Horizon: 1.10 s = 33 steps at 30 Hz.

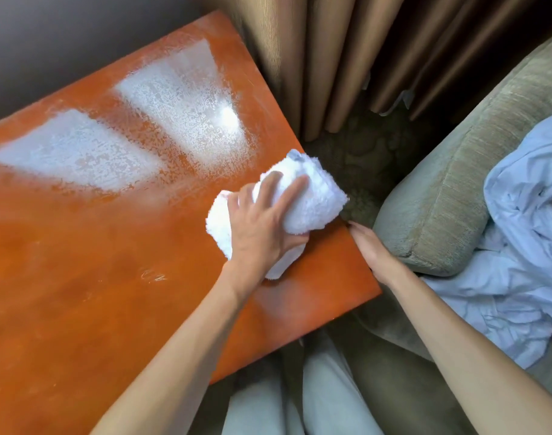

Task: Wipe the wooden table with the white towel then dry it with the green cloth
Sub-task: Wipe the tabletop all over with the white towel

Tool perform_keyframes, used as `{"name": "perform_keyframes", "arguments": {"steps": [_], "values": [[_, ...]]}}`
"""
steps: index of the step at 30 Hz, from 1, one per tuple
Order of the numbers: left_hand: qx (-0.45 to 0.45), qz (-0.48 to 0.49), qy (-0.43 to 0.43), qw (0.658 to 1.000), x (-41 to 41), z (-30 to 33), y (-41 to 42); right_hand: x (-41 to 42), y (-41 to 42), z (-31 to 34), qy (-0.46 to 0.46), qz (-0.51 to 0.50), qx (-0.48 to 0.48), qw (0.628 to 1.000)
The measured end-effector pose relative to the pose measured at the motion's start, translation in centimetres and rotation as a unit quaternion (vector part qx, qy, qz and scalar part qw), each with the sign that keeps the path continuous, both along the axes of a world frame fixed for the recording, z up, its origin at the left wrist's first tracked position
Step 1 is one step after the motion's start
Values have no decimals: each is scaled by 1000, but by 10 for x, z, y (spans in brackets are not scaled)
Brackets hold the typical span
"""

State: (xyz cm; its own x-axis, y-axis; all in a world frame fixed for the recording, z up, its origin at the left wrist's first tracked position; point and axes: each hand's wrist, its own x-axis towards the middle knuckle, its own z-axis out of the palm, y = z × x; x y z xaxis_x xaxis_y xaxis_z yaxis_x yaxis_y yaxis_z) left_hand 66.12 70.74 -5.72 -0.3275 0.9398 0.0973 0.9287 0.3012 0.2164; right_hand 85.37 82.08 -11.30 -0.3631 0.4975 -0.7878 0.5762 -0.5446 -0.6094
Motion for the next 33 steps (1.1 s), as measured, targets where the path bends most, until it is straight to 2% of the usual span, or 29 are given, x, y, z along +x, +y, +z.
{"name": "perform_keyframes", "arguments": {"steps": [3,6,9,12,15,18,20,25,28,33], "values": [[-31,93,-20,995,-21,6,30,9,-6,1,-5,-3,-5,1000],[-37,132,-40,990,-11,10,34,13,-10,3,-28,-15,27,999],[3,96,-48,994,17,10,8,9,-9,9,-38,-13,53,998],[8,40,-69,997,63,8,-38,-9,-5,23,-25,40,139,989],[-20,14,-82,996,91,6,-91,-34,-1,37,-31,123,224,966],[-21,15,-74,997,85,3,-134,-61,-7,44,-75,206,309,925],[-15,16,-74,997,72,2,-153,-80,-18,43,-118,235,366,893],[47,69,-70,994,11,-7,-171,-121,-51,37,-204,227,499,811],[35,98,-56,993,-56,-7,-174,-129,-62,26,-254,214,517,789],[15,154,-33,987,-179,-2,-152,-129,-61,19,-265,194,550,768]]}}
